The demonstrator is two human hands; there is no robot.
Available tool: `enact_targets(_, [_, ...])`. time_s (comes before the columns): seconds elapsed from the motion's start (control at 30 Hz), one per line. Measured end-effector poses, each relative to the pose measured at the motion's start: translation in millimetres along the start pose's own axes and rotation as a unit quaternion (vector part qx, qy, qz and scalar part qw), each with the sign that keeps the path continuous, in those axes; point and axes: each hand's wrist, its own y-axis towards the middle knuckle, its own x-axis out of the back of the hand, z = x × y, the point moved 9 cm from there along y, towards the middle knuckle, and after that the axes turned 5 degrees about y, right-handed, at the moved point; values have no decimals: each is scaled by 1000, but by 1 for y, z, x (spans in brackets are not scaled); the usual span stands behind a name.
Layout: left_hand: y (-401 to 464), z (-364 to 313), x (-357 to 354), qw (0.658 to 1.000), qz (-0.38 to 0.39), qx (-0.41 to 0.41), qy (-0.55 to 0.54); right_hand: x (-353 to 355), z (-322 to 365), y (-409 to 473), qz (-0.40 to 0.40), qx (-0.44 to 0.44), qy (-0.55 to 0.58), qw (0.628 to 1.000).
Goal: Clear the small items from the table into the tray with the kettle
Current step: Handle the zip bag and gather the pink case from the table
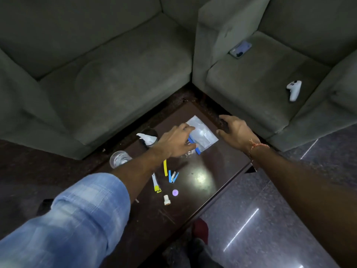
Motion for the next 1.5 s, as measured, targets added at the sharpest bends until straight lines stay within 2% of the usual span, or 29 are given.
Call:
enact_targets(0.13, [55,17,-58,999,-6,28,-39,-48,-66,31,1,-45,67,997])
enact_targets(0.37, [136,71,-113,990,-41,105,-82,-121,-153,83,-17,-148,98,984])
enact_targets(0.6, [173,94,-153,992,15,126,-21,-161,-182,116,-10,-183,106,977])
enact_targets(0.7, [173,94,-155,990,3,139,3,-168,-183,119,-16,-193,111,975])
enact_targets(0.83, [173,100,-147,986,-10,163,-17,-171,-184,117,-29,-221,156,962])
enact_targets(1.0, [165,108,-151,962,-2,205,-181,-164,-183,105,-80,-262,258,927])
enact_targets(1.13, [152,106,-151,910,-30,242,-335,-152,-177,92,-119,-269,361,885])
enact_targets(1.33, [122,87,-119,865,-64,225,-444,-115,-153,67,-181,-244,436,847])
enact_targets(1.4, [106,80,-100,845,-70,219,-483,-97,-135,56,-197,-224,492,818])
enact_targets(1.5, [76,71,-63,813,-88,214,-534,-72,-94,34,-189,-189,610,745])
